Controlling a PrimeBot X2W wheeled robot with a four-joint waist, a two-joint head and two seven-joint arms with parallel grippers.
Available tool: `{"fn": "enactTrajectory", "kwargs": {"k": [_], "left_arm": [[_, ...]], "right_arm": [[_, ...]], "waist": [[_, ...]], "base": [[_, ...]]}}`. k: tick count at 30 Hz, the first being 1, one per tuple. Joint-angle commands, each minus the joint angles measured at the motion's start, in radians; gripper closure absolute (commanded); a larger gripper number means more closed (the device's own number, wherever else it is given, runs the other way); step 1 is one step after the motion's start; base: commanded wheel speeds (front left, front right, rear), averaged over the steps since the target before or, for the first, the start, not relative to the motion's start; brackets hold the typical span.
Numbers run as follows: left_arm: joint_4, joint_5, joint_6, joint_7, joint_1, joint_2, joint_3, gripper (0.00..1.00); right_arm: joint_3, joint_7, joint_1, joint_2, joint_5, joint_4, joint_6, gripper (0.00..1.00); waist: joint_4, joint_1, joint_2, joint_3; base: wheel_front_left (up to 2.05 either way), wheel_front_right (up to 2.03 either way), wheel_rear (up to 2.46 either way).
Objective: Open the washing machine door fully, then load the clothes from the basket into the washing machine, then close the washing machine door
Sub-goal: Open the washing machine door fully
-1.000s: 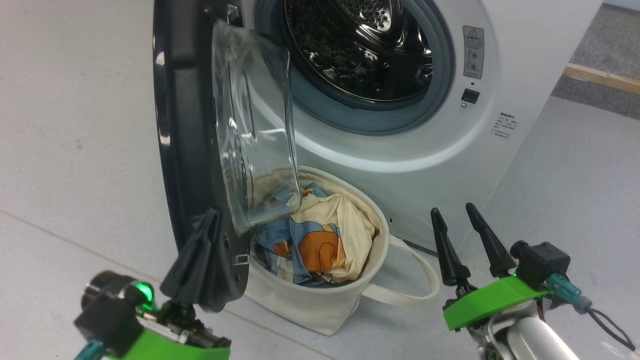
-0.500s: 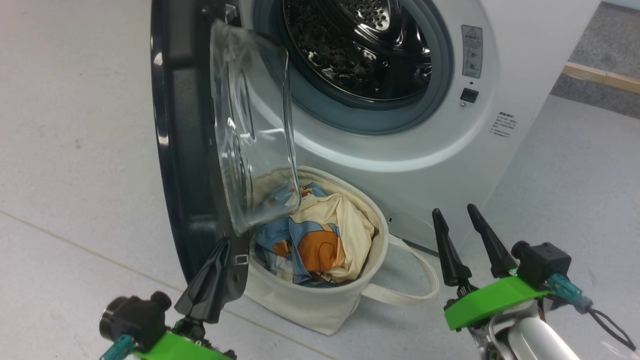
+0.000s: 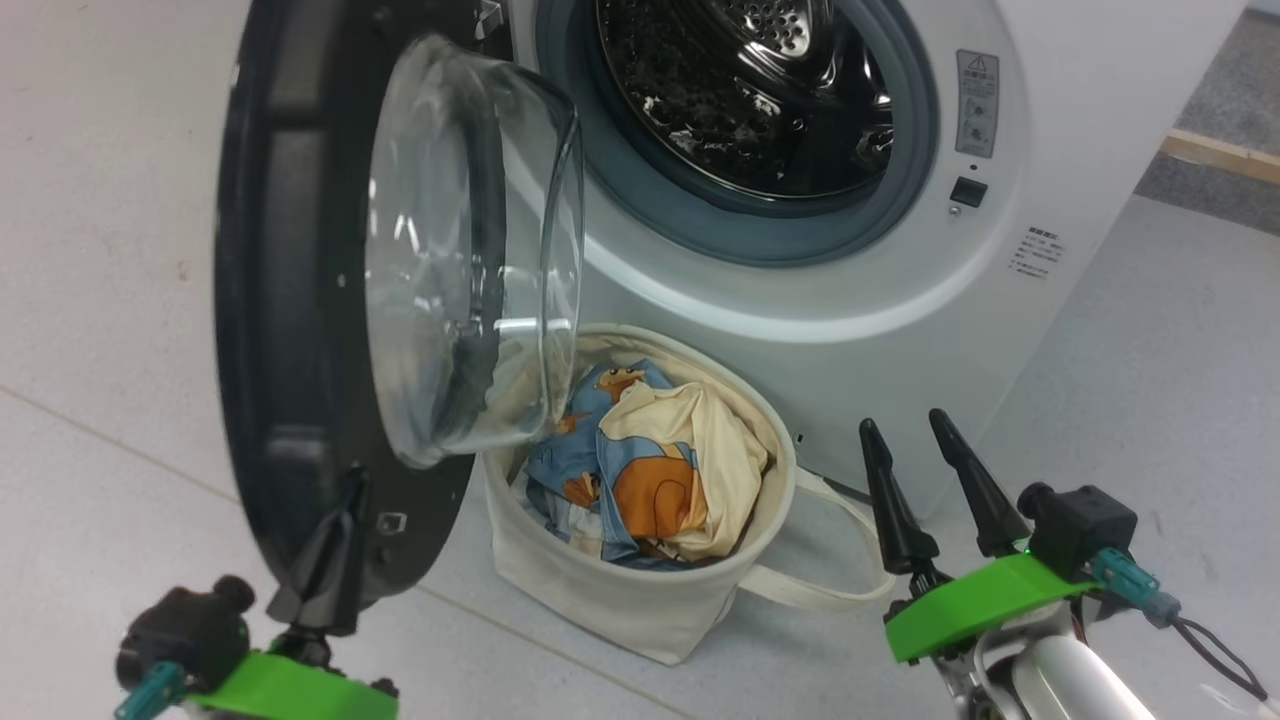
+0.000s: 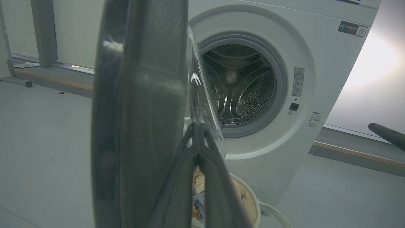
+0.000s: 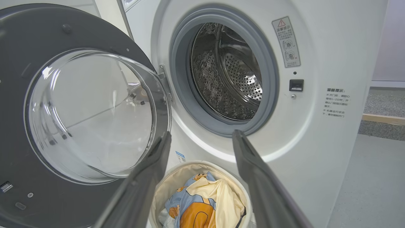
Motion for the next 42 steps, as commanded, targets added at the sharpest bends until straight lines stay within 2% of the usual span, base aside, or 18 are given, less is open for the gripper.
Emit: {"fn": "enactTrajectory", "kwargs": {"k": [1, 13, 17, 25, 32, 42], "left_arm": [[-0.021, -0.009, 0.011, -0.011, -0.054, 0.027, 0.055, 1.00], [0.037, -0.060, 0.033, -0.019, -0.111, 0.092, 0.173, 1.00], [0.095, -0.078, 0.039, -0.019, -0.138, 0.120, 0.212, 1.00], [0.223, -0.109, 0.024, -0.021, -0.209, 0.184, 0.268, 1.00], [0.311, -0.117, 0.010, -0.023, -0.274, 0.218, 0.279, 1.00], [0.462, -0.114, -0.008, -0.024, -0.396, 0.221, 0.248, 1.00]], "right_arm": [[0.016, -0.012, -0.030, -0.002, 0.007, -0.030, 0.001, 0.00], [0.035, -0.012, -0.065, -0.011, 0.004, -0.030, 0.001, 0.00], [0.037, -0.012, -0.076, -0.012, 0.003, -0.029, 0.001, 0.00], [0.039, -0.012, -0.091, -0.015, 0.005, -0.027, 0.001, 0.00], [0.046, -0.012, -0.102, -0.021, 0.002, -0.028, 0.001, 0.00], [0.068, -0.012, -0.118, -0.032, 0.007, -0.022, 0.001, 0.00]], "waist": [[0.002, 0.0000, 0.0000, 0.006], [-0.002, 0.0000, 0.0000, 0.073], [-0.005, 0.0000, 0.0000, 0.090], [-0.016, 0.0000, 0.0000, 0.110], [-0.012, 0.0000, 0.0000, 0.127], [0.028, 0.0000, 0.0000, 0.148]], "base": [[0.00, 0.00, 0.00], [0.00, 0.00, 0.00], [0.00, 0.00, 0.00], [0.00, 0.00, 0.00], [0.00, 0.00, 0.00], [0.00, 0.00, 0.00]]}}
